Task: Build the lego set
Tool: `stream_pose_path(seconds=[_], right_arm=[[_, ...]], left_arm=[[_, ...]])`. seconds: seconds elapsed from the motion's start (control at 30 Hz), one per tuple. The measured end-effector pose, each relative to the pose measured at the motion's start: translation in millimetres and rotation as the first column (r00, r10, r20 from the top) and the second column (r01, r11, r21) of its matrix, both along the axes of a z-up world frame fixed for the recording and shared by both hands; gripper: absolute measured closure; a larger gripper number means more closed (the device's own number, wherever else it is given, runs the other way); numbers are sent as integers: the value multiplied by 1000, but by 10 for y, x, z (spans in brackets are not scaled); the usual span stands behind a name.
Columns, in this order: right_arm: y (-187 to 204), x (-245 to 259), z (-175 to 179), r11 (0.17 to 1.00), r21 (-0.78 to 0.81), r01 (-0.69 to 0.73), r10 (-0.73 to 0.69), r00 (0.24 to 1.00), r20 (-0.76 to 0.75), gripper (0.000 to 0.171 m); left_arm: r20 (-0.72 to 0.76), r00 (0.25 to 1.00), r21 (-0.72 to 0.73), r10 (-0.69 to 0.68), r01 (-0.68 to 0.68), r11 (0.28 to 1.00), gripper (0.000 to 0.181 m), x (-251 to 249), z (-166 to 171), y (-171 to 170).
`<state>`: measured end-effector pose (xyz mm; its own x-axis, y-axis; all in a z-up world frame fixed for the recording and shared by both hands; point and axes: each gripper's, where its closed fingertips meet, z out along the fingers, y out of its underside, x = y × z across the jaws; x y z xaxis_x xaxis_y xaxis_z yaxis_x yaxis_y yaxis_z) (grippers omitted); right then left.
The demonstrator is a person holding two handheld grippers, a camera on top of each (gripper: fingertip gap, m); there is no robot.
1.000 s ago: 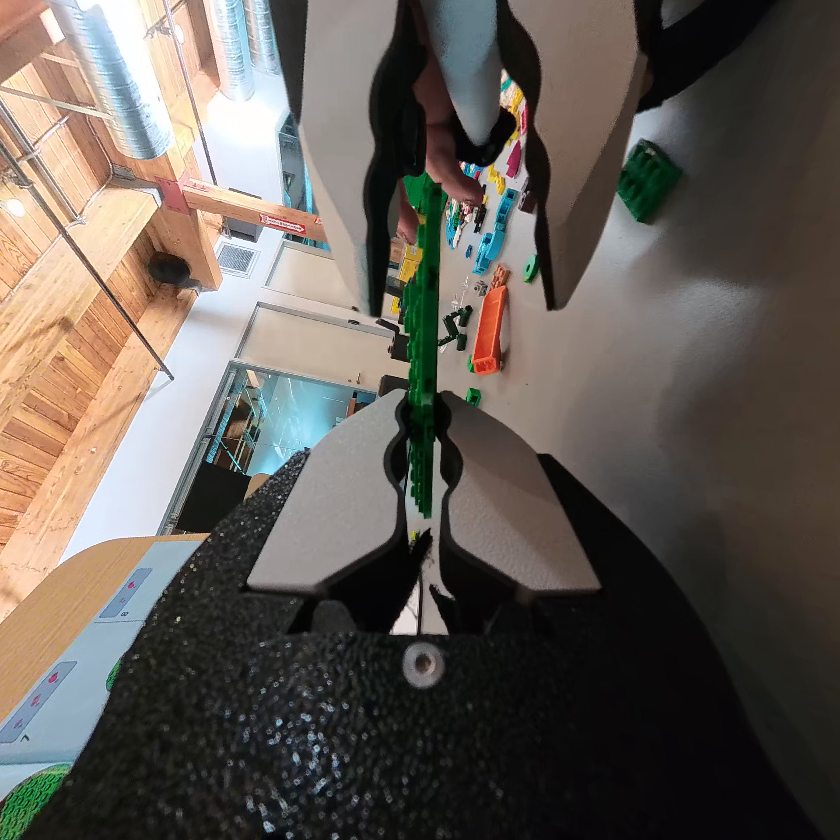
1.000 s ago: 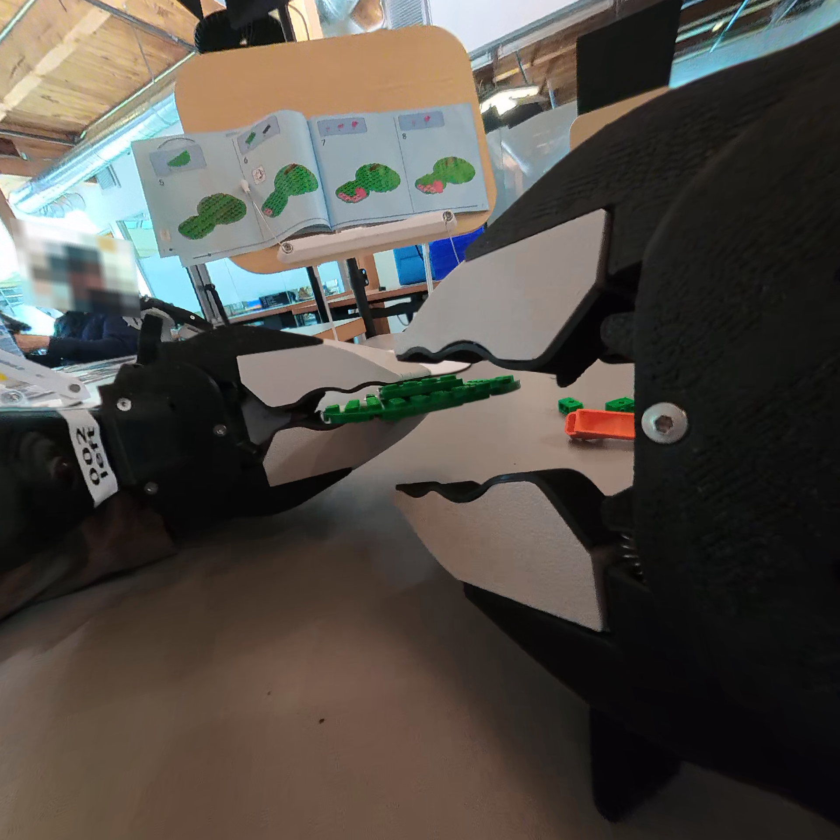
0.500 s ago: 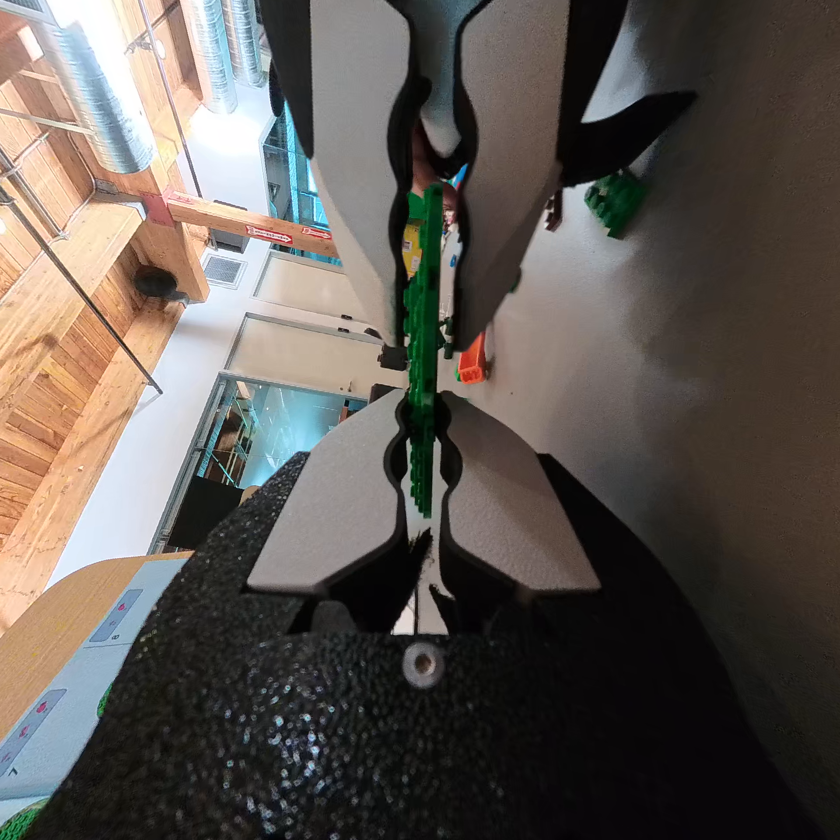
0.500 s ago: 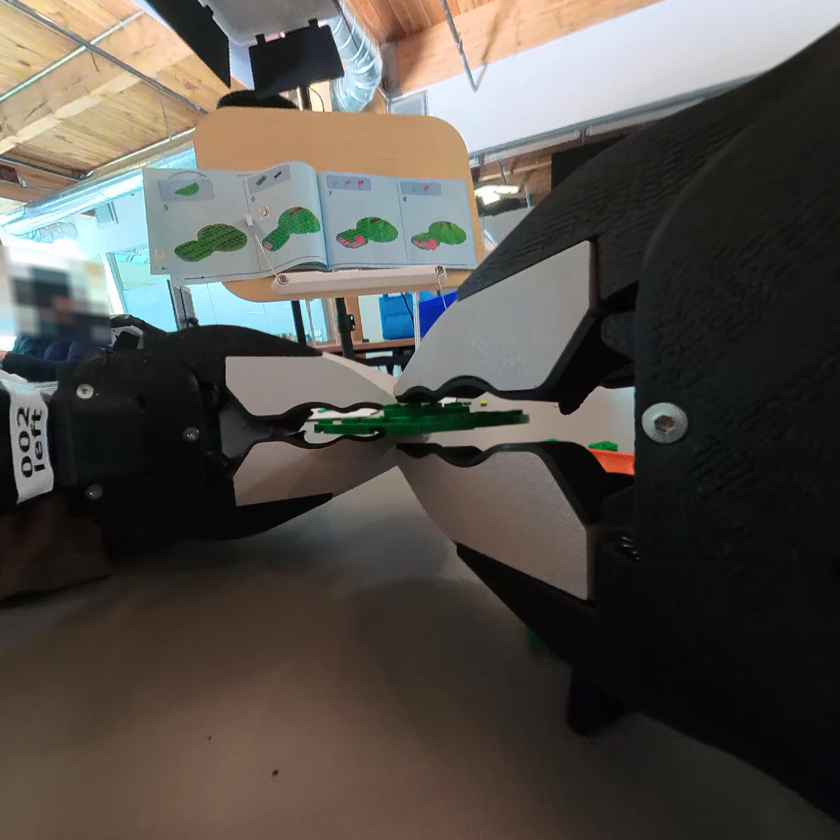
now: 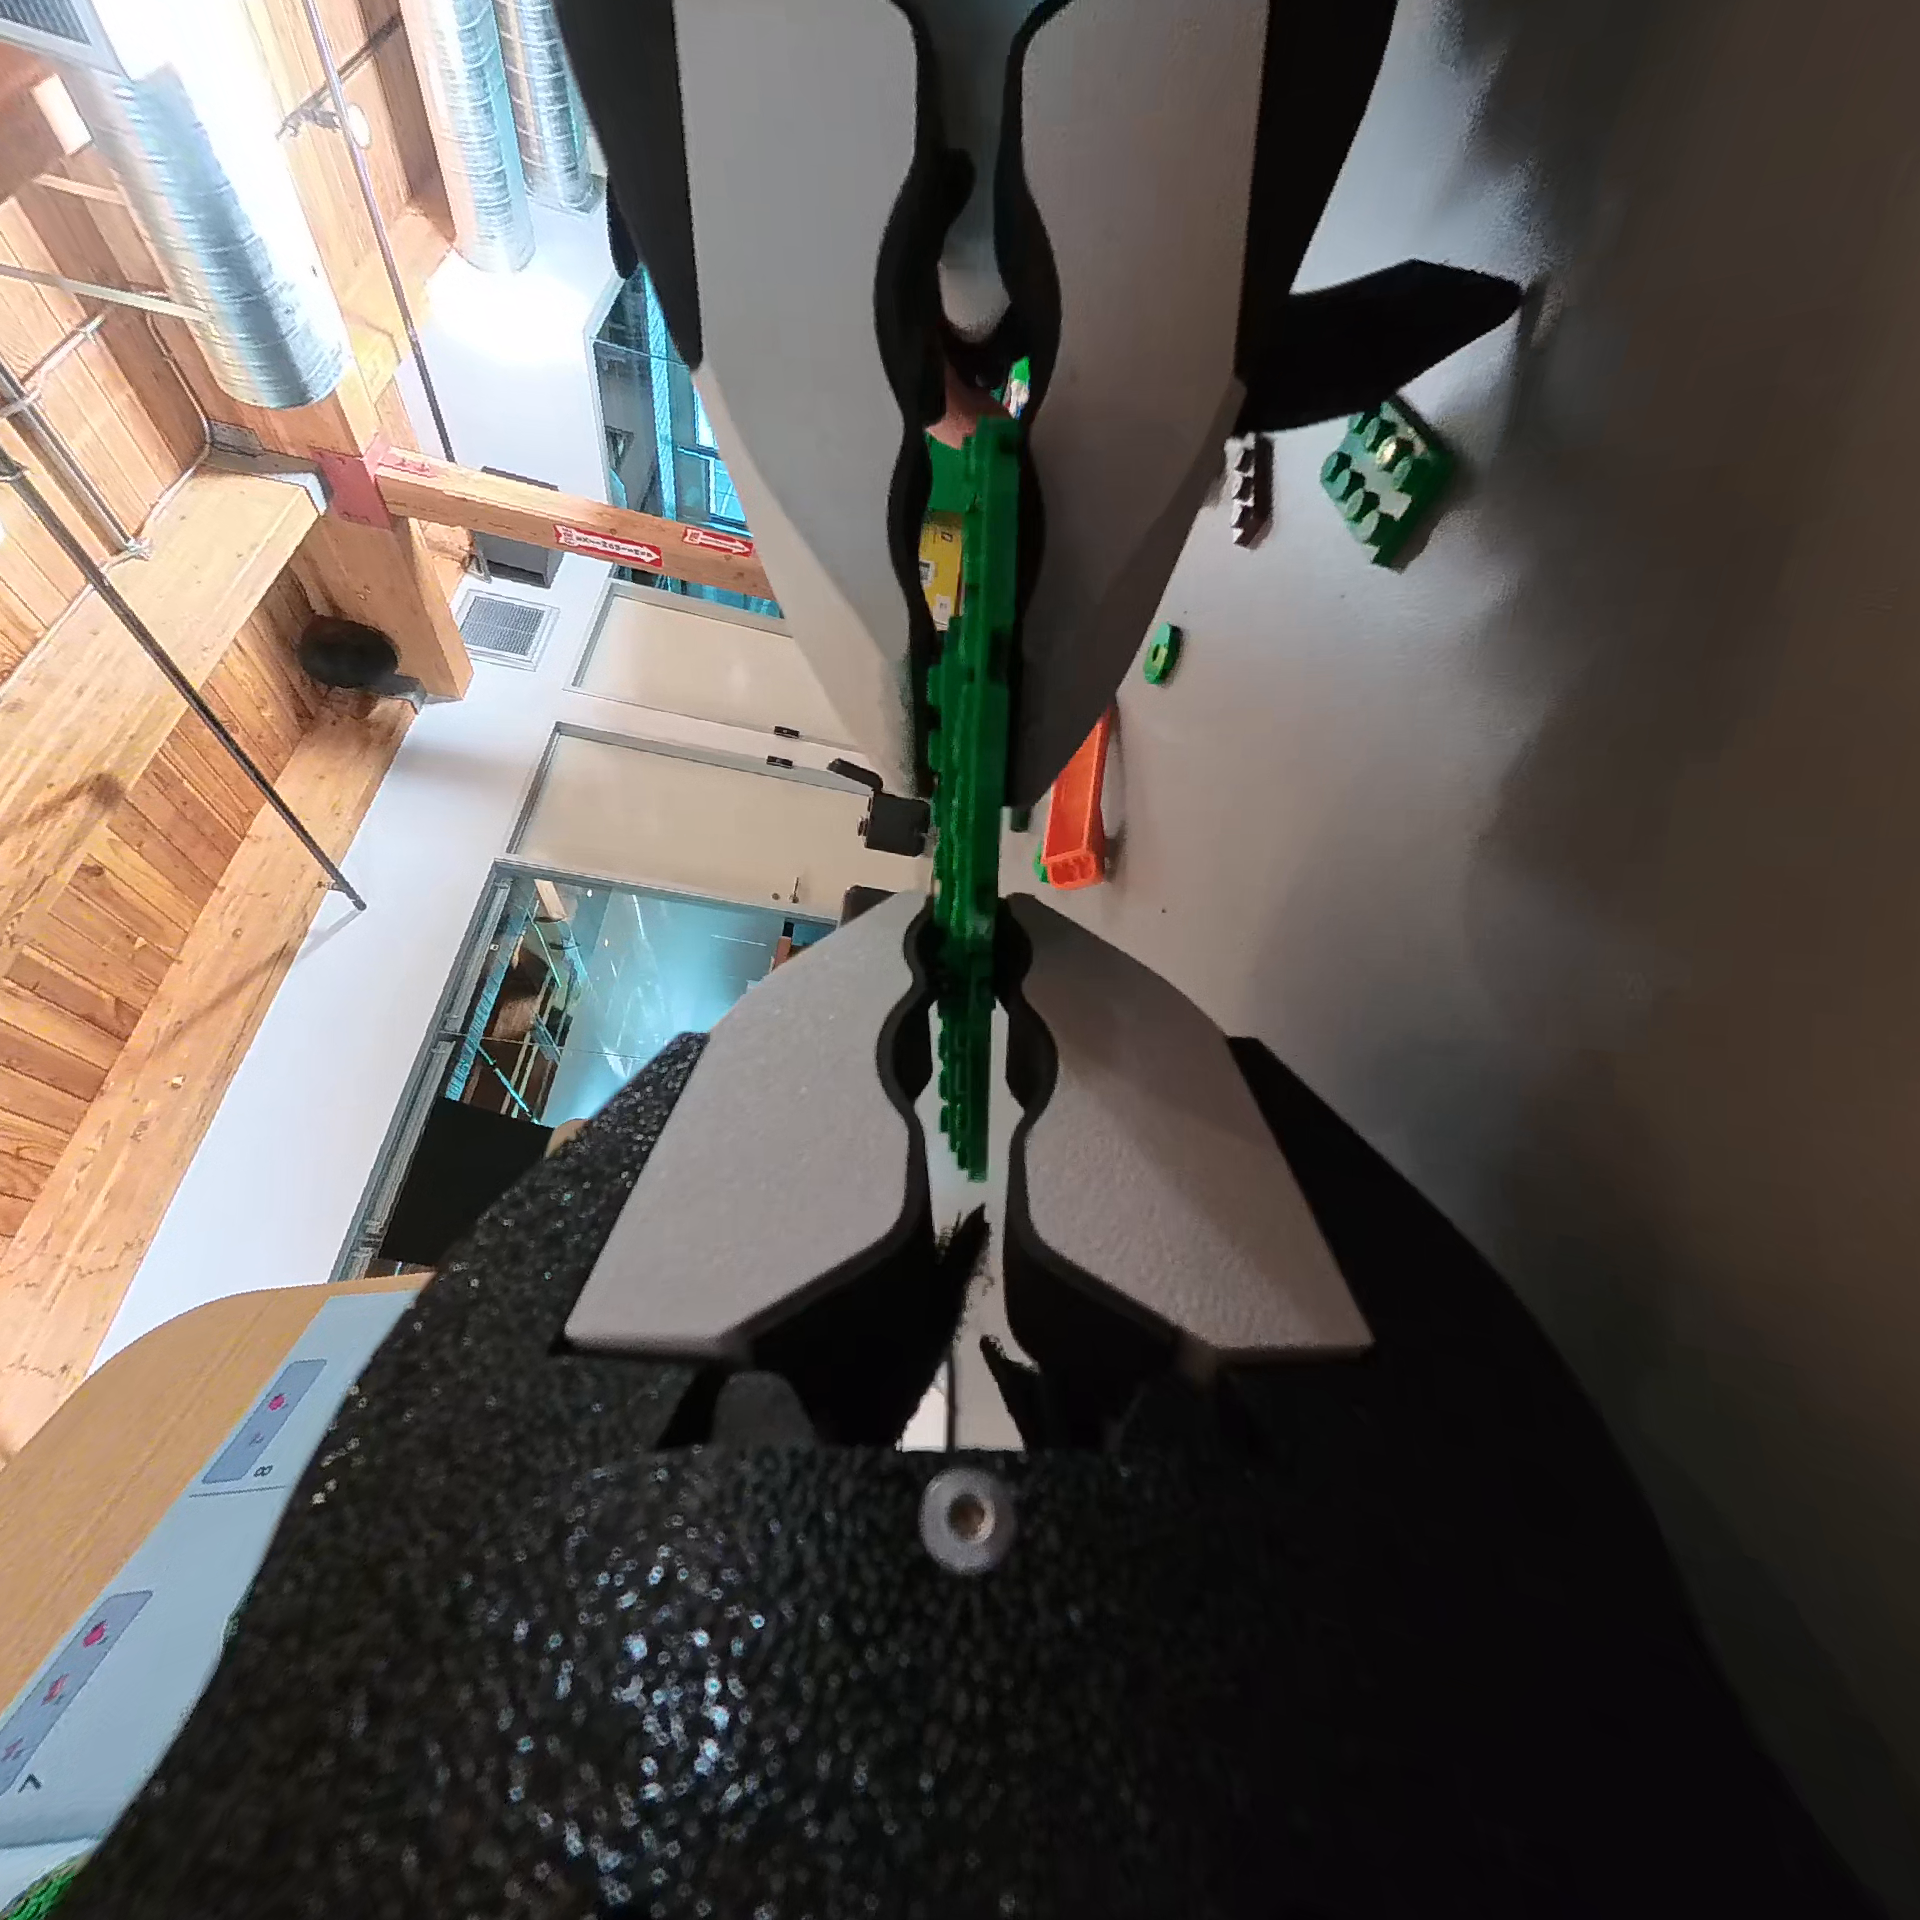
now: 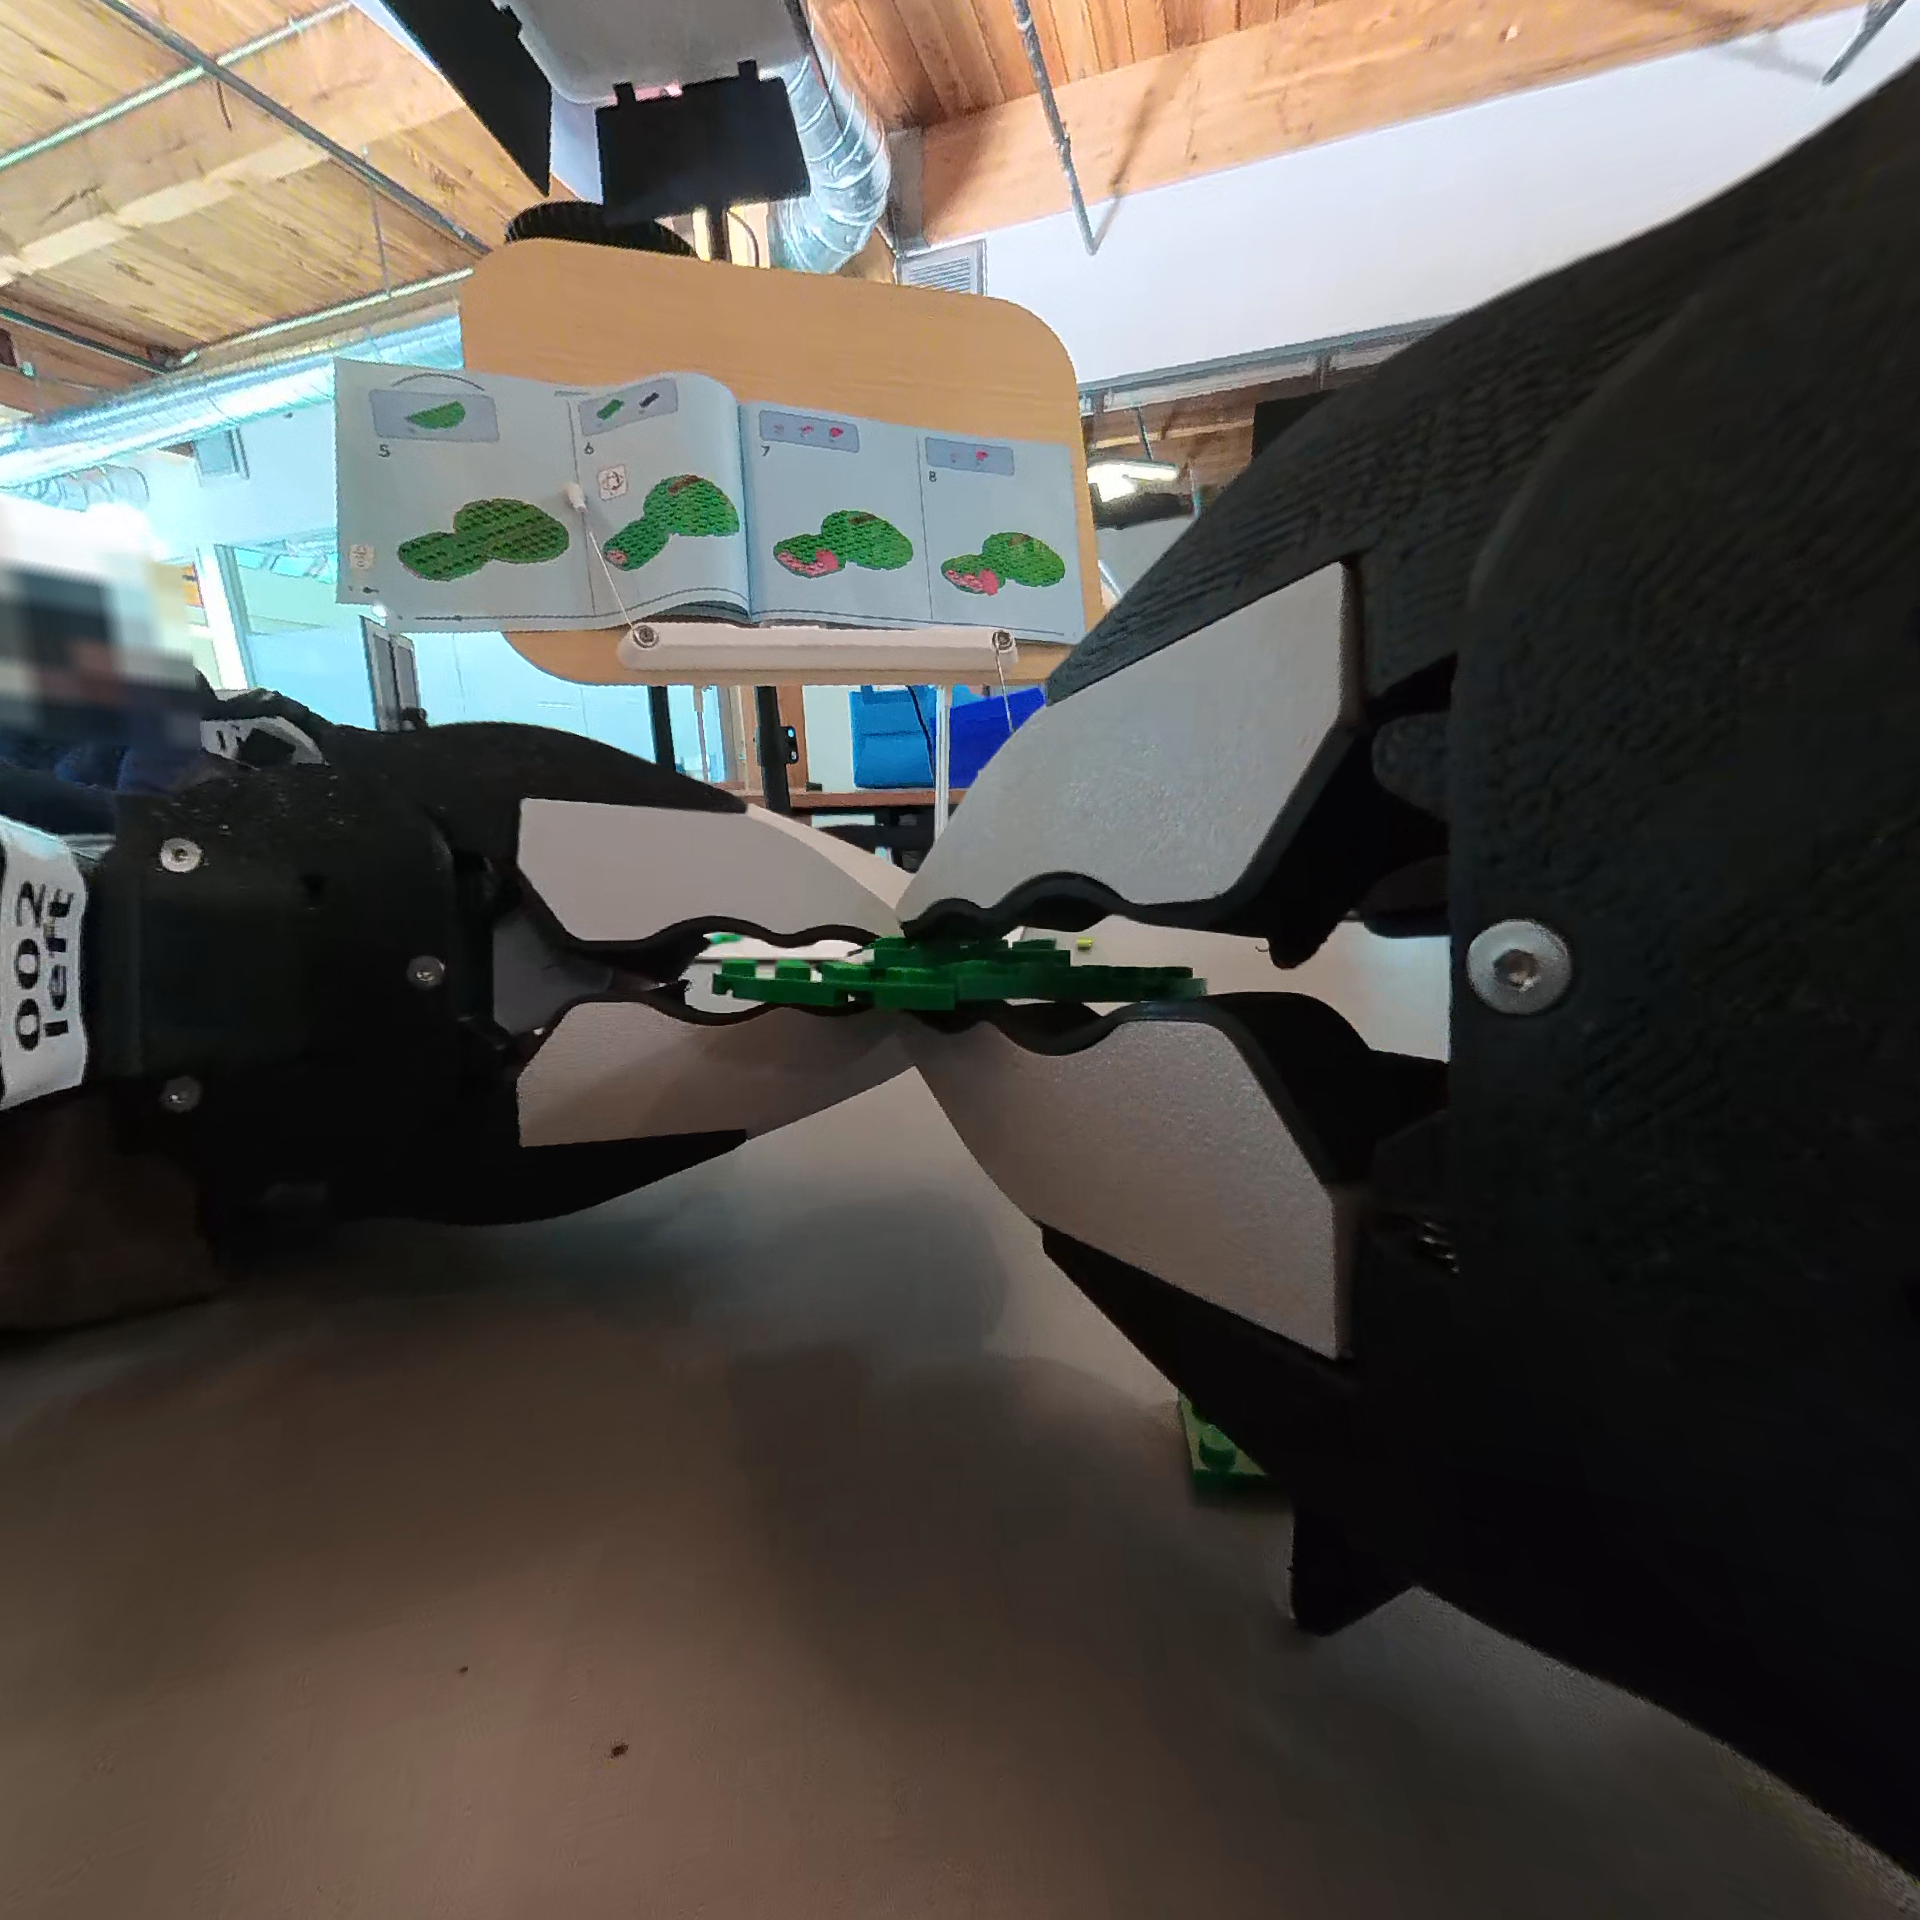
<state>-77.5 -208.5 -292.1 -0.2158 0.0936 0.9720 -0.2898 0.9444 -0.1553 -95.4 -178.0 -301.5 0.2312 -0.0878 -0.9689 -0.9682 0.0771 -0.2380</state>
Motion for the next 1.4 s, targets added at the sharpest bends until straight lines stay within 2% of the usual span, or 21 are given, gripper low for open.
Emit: stream_pose_path(seconds=[0.33,0.43,0.57,0.7,0.77,1.07,1.23,1.27,1.33,1.4], right_arm=[[3,8,-20,1000,4,5,-5,1000,24,163],[-3,3,-43,1000,-13,-1,1,1000,28,163],[25,-1,3,998,-60,0,1,1000,19,155],[102,-10,23,994,-105,16,-11,999,52,155],[111,-9,1,996,-89,17,-12,998,56,162],[91,-1,3,999,34,33,-34,999,21,164],[76,14,21,1000,-1,20,-20,1000,17,164],[83,21,39,1000,-7,13,-13,1000,6,162],[128,44,35,999,-31,10,-9,999,52,137],[236,58,45,991,-125,38,-19,989,148,134]], left_arm=[[8,1000,-19,2,-1,1000,173,7,-24,12],[2,1000,-24,3,-3,1000,173,5,-40,16],[13,1000,-20,10,-9,1000,173,-12,-26,15],[45,999,-15,7,-6,1000,173,-28,2,7],[45,999,-18,2,-1,1000,173,-16,-2,5],[44,999,-16,-5,6,1000,173,-8,1,-4],[47,999,-8,-12,12,1000,173,7,15,-6],[49,999,-6,-8,8,1000,173,6,19,-2],[28,1000,-10,4,-4,1000,173,-26,-3,1],[24,1000,-3,19,-19,1000,173,-72,4,1]])
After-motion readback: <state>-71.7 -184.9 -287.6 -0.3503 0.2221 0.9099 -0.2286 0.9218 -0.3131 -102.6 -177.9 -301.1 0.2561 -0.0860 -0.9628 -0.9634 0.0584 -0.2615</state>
